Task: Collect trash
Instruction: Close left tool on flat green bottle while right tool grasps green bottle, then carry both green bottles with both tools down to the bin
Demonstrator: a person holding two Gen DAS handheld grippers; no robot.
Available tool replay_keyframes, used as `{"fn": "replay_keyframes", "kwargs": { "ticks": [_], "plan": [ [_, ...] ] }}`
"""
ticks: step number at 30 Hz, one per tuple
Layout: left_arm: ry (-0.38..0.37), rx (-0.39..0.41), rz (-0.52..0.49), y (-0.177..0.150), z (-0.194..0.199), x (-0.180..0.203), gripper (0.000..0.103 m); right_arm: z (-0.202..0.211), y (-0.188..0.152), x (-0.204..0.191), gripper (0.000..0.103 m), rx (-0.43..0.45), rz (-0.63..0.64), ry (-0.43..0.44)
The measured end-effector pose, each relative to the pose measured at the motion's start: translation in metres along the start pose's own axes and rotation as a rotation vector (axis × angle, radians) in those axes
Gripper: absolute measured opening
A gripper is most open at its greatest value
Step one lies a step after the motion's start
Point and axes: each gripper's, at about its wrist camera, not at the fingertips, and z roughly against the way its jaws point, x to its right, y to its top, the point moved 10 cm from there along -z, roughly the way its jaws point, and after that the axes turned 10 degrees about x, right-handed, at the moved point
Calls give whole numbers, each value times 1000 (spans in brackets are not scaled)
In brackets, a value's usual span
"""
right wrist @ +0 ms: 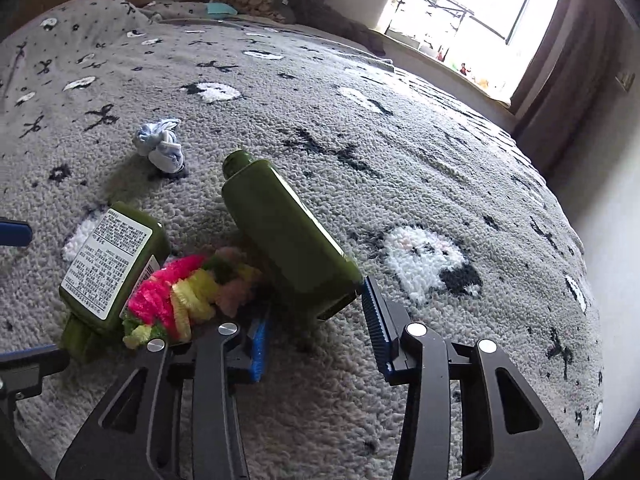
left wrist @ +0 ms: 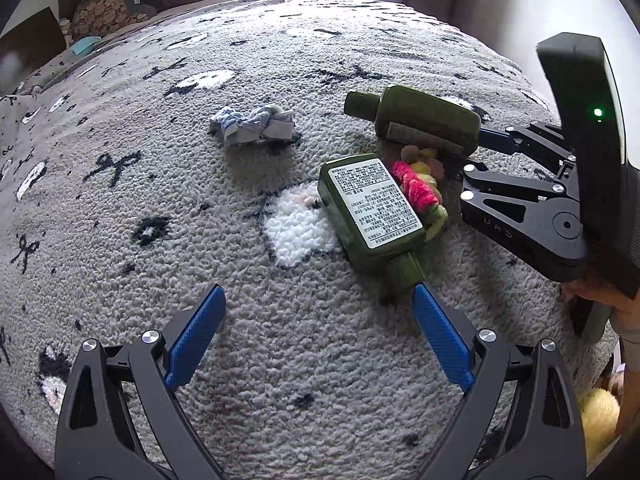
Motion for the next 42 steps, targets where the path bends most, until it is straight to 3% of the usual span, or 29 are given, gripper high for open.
{"fn": "replay_keyframes", "kwargs": {
  "ticks": [7, 11, 17, 23, 29, 32, 34, 36, 42],
  "plan": [
    [25, 14, -8, 3, -9, 6, 89, 15, 1, 0, 39, 19, -97, 63],
    [-9, 12, 18, 7, -11, 15, 89, 25, -2, 5, 38, 24, -135, 73],
    [24, 26, -12, 17, -22, 22, 89, 41, -7, 19, 37, 43, -193, 84],
    [-5, 32, 16, 29, -32, 24, 89, 57, -11, 33, 36, 79, -247, 97],
    [-38, 13, 26, 35, -44, 28, 77, 68, -12, 41, 36, 93, -255, 89],
    [-37, 8, 14, 34, -43, 29, 76, 72, -14, 42, 36, 96, -254, 85],
    [-33, 9, -6, 31, -40, 29, 69, 74, -15, 41, 36, 97, -248, 84],
    [-26, 11, -12, 30, -37, 26, 55, 75, -15, 40, 36, 100, -248, 84],
    [-35, 16, 1, 24, -25, 17, 51, 87, -16, 33, 36, 115, -232, 89]
  ]
}}
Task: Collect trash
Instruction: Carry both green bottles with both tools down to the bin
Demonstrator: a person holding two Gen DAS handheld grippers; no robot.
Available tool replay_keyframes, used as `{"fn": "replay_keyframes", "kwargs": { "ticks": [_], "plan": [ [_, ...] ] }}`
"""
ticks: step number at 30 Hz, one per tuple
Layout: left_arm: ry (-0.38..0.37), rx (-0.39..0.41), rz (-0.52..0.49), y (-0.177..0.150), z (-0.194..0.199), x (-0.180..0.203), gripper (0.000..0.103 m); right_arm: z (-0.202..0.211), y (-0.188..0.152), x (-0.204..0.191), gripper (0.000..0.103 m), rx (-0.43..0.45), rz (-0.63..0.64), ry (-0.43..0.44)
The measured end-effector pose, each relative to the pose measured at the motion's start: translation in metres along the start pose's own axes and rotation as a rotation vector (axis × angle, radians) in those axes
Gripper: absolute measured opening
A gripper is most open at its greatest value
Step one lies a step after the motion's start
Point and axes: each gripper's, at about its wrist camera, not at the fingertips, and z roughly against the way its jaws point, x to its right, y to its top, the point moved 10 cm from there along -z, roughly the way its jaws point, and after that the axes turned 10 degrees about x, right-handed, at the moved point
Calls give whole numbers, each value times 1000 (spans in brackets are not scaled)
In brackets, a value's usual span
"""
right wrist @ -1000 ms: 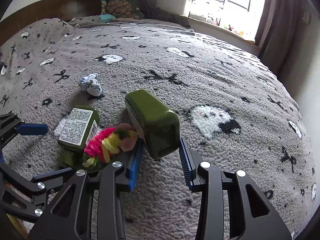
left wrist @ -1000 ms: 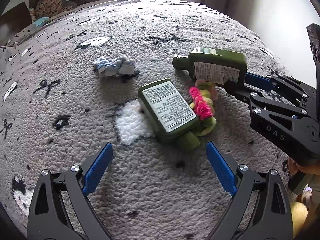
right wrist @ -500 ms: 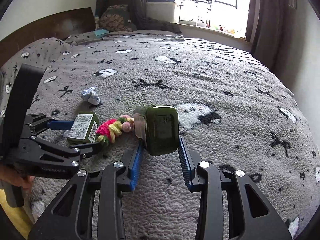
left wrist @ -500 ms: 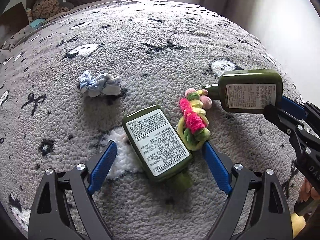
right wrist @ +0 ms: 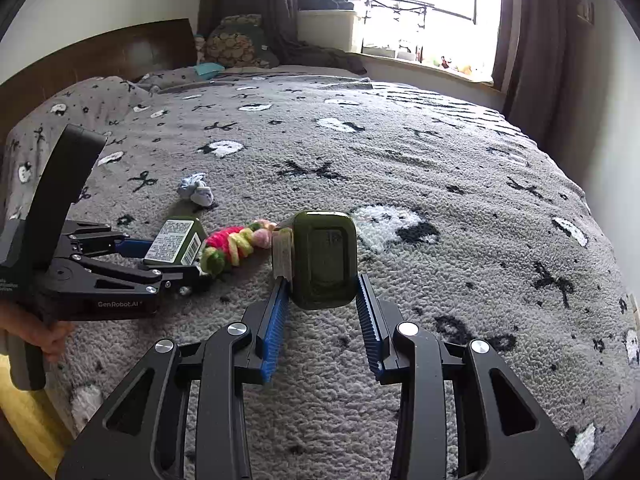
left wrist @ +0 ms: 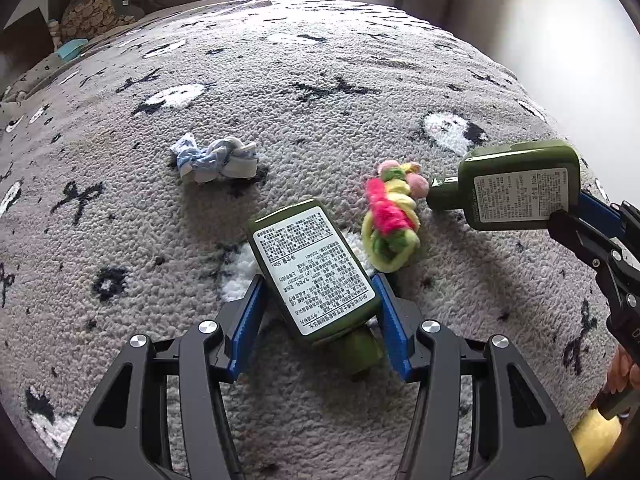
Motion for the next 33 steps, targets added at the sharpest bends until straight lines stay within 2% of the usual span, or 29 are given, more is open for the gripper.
{"fn": "replay_keyframes", "kwargs": {
  "ticks": [11, 17, 27, 33],
  "plan": [
    [4, 33, -70, -24, 48, 3, 50, 42, 4, -12, 34, 47, 10, 16],
    [-14, 64, -102, -41, 81, 18, 50, 69, -10, -27, 34, 28, 22, 45],
    [-63, 132, -168, -70, 146, 47, 50, 148, -15, -54, 34, 106, 41, 95],
    [-113, 138, -189, -106, 180, 59, 50, 191, -36, -75, 34, 113, 40, 131]
  ]
}}
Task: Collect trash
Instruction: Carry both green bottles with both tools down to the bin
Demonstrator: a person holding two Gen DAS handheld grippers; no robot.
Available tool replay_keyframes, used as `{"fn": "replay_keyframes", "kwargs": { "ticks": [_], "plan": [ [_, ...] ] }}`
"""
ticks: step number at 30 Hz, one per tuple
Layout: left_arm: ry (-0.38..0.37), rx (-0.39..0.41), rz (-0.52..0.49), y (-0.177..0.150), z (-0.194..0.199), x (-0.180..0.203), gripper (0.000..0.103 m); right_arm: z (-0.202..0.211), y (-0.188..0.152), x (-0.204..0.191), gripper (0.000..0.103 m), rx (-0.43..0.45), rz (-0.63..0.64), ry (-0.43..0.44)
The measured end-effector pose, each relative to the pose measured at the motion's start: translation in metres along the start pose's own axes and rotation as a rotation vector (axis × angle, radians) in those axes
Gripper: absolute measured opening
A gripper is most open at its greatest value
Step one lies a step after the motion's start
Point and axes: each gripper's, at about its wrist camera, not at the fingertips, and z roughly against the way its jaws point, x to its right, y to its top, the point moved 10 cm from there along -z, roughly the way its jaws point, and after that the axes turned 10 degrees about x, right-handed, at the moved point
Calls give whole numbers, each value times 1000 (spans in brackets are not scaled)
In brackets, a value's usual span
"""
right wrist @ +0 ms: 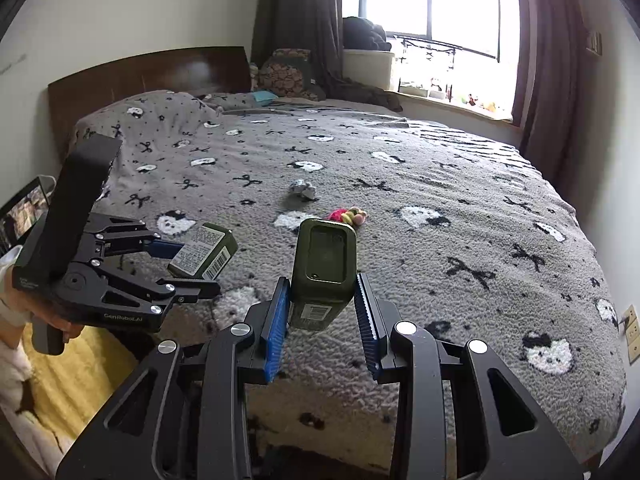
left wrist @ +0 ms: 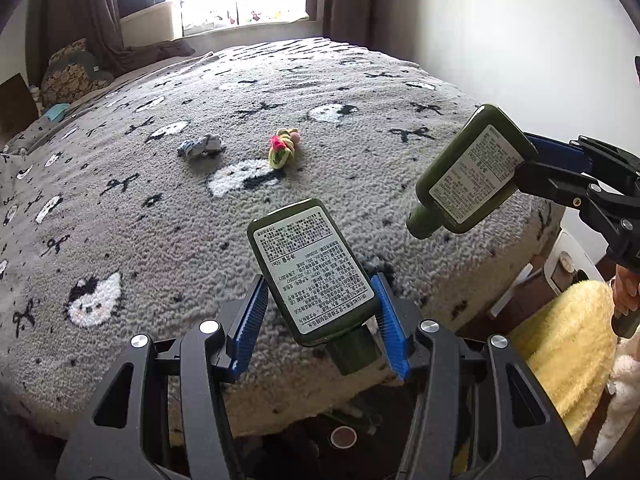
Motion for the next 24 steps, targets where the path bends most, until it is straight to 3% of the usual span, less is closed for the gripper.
{"fn": "replay_keyframes", "kwargs": {
  "ticks": [9, 24],
  "plan": [
    [-44, -63, 44, -82, 23, 15, 50, 32, -62, -36, 34, -89, -69, 72],
    [-103, -326, 181, -222, -17, 28, 50, -4, -197, -85, 34, -372, -214, 143]
  ]
}}
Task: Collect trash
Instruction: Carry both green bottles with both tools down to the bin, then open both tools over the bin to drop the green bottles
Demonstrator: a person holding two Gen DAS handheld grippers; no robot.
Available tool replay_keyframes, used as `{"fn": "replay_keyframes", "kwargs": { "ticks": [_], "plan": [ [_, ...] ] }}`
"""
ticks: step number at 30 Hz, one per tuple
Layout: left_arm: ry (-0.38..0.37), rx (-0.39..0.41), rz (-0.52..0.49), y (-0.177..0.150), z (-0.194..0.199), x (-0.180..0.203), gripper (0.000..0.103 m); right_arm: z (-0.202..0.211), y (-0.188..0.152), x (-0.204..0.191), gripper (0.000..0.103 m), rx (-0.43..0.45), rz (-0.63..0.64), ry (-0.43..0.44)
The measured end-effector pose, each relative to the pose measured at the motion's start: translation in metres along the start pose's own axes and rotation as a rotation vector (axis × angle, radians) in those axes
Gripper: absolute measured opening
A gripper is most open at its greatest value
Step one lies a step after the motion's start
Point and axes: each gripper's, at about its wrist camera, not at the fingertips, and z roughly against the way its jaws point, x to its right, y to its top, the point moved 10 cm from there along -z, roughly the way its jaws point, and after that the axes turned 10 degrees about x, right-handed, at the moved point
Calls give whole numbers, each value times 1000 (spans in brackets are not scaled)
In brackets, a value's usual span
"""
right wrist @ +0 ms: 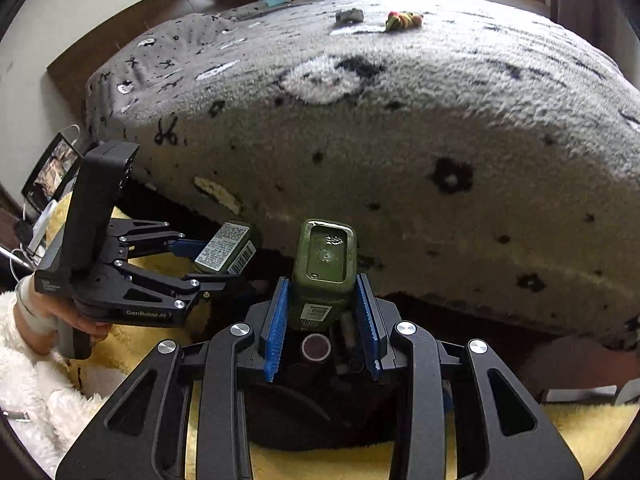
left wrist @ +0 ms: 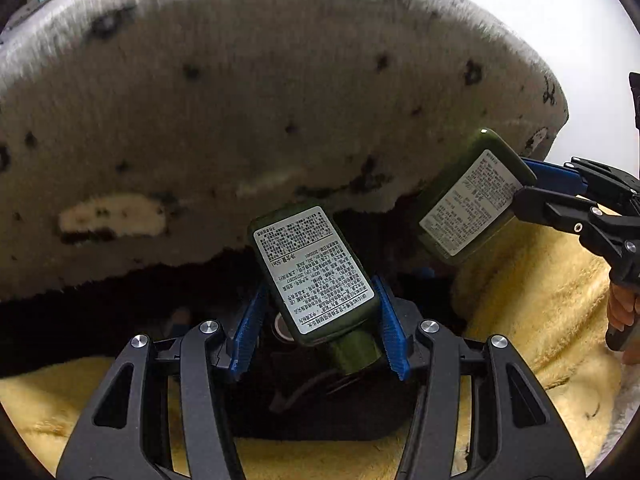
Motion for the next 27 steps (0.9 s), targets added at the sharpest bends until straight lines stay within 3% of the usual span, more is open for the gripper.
{"fn": "replay_keyframes", "kwargs": {
  "ticks": [9, 24, 25, 27],
  "plan": [
    [-14, -146, 50, -37, -49, -6, 50, -43, -37, 8, 34, -118, -51, -47],
    [10, -184, 52, -48, -69, -1, 51, -70, -56, 9, 37, -170, -112, -44],
    [12, -185, 52, -47, -70, 0, 52, -71, -55, 9, 37, -170, -115, -45],
    [15, -179, 56, -48, -70, -1, 64, -70, -54, 12, 44, -166, -124, -57]
  ]
}}
